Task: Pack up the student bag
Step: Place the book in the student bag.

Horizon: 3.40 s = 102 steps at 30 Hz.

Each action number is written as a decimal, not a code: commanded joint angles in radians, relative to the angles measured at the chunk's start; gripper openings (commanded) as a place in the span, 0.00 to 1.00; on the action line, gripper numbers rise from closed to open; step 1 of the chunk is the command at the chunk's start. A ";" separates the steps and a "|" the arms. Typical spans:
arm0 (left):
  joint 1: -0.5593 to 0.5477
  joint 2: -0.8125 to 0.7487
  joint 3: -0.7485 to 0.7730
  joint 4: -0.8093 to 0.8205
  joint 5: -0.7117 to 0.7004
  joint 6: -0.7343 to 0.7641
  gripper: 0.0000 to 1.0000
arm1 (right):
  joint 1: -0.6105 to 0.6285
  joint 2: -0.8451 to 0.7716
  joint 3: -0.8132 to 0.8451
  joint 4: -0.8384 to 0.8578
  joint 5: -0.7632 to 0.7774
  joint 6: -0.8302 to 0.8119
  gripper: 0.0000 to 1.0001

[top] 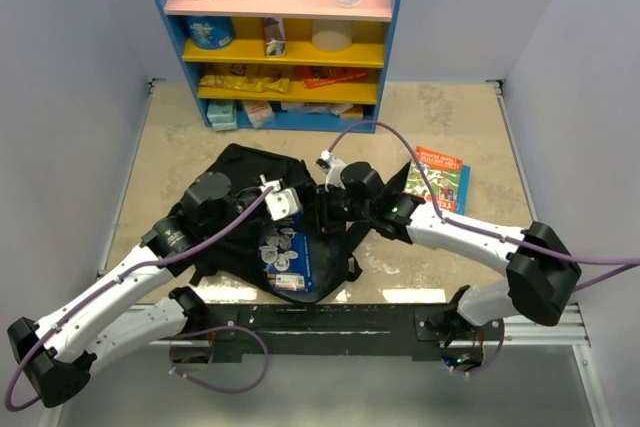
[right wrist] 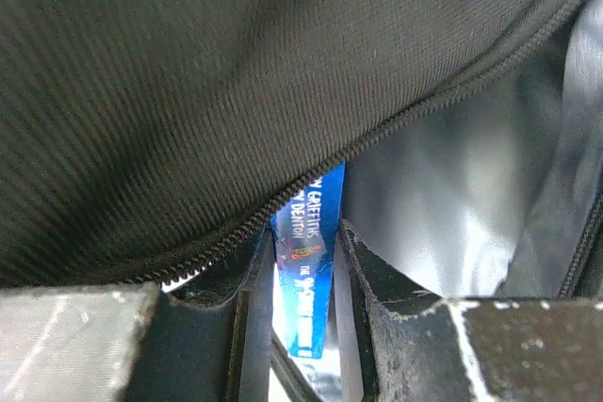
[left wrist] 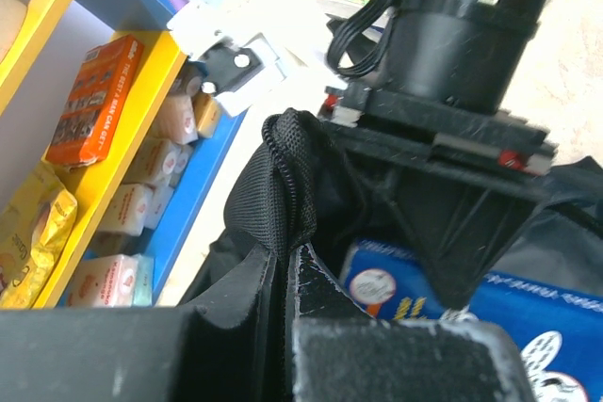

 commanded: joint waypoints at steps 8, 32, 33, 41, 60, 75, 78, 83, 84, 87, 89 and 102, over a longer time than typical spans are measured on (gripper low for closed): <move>0.009 -0.029 0.103 0.169 0.023 0.011 0.00 | -0.027 -0.033 -0.057 0.384 0.383 0.219 0.00; 0.017 -0.023 0.114 0.163 0.049 0.006 0.00 | -0.004 0.082 -0.137 0.470 0.643 0.525 0.30; 0.018 -0.023 0.115 0.162 0.049 0.003 0.00 | -0.001 0.083 -0.126 0.408 0.652 0.516 0.41; 0.020 -0.029 0.112 0.160 0.051 -0.003 0.00 | 0.002 0.071 -0.109 0.225 0.520 0.457 0.80; 0.022 -0.026 0.112 0.174 0.059 -0.007 0.00 | 0.056 0.140 -0.295 0.597 0.281 0.361 0.12; 0.023 -0.029 0.115 0.160 0.068 -0.004 0.00 | -0.051 0.135 -0.358 1.249 0.233 0.732 0.00; 0.025 -0.031 0.120 0.160 0.068 -0.004 0.00 | -0.032 0.210 -0.269 1.193 0.236 0.703 0.00; 0.026 -0.029 0.126 0.154 0.065 -0.001 0.00 | -0.005 0.246 -0.103 0.926 0.313 0.537 0.00; 0.028 -0.028 0.126 0.156 0.065 -0.001 0.00 | -0.004 0.268 -0.091 0.903 0.316 0.529 0.00; 0.028 -0.029 0.124 0.156 0.066 -0.001 0.00 | 0.027 0.301 -0.030 0.793 0.328 0.480 0.00; 0.028 -0.028 0.124 0.156 0.066 0.000 0.00 | 0.044 0.338 0.021 0.719 0.353 0.447 0.00; 0.035 -0.045 0.118 0.134 0.065 0.005 0.00 | 0.041 0.160 0.001 0.340 0.406 0.330 0.90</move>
